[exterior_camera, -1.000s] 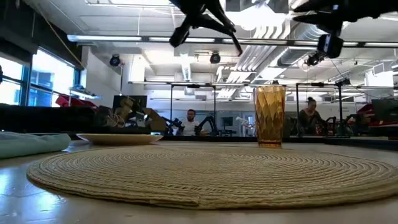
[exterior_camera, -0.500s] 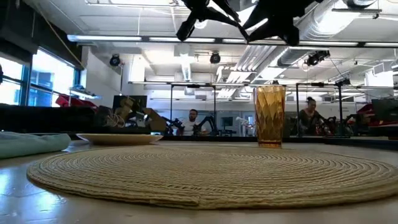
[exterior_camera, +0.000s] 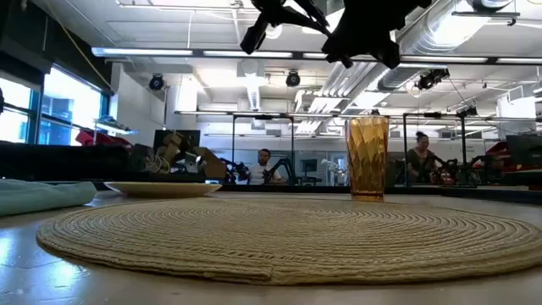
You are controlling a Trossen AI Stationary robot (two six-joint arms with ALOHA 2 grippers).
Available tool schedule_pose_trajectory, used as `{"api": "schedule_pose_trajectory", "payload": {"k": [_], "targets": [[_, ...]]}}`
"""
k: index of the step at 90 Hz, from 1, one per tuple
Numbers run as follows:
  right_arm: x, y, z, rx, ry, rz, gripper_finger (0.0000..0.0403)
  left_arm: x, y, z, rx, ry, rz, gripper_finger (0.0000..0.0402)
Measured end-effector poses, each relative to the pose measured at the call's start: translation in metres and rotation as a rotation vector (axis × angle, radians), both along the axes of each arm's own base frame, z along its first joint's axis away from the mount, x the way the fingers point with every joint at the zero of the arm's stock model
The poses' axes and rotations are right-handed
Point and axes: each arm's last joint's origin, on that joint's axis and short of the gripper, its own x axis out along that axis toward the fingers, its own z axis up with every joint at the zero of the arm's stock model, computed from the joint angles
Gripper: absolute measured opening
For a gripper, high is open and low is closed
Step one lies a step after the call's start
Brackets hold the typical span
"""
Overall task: Set table place
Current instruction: Put the fork to the left of the knife
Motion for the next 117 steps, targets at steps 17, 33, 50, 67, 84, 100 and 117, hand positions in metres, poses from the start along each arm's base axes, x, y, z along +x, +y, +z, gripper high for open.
{"api": "schedule_pose_trajectory", "payload": {"k": [17, 33, 50, 67, 84, 100, 117], "targets": [[-0.003, 0.001, 0.0, 0.124, 0.0, -0.043, 0.0001, 0.0, 0.0, -0.001, 0.033, 0.014, -0.025, 0.0011], [-0.022, 0.008, -0.022, 0.263, 0.065, -0.106, 0.0, -0.004, -0.001, -0.005, 0.127, 0.091, -0.105, 0.0054], [-0.065, 0.017, -0.049, 0.476, 0.096, -0.218, 0.0, -0.008, -0.002, -0.012, 0.142, 0.176, -0.155, 0.01], [-0.112, 0.041, -0.081, 0.753, 0.177, -0.326, 0.0, -0.009, -0.002, -0.013, 0.16, 0.191, -0.174, 0.0116], [-0.142, 0.073, -0.101, 0.912, 0.279, -0.415, 0.0, -0.009, -0.002, -0.013, 0.174, 0.195, -0.182, 0.0117], [-0.162, 0.093, -0.118, 0.939, 0.402, -0.424, 0.0, -0.009, -0.002, -0.013, 0.189, 0.198, -0.192, 0.0117], [-0.16, 0.096, -0.128, 0.9, 0.442, -0.451, 0.0, -0.009, -0.002, -0.013, 0.19, 0.198, -0.193, 0.0117]]}}
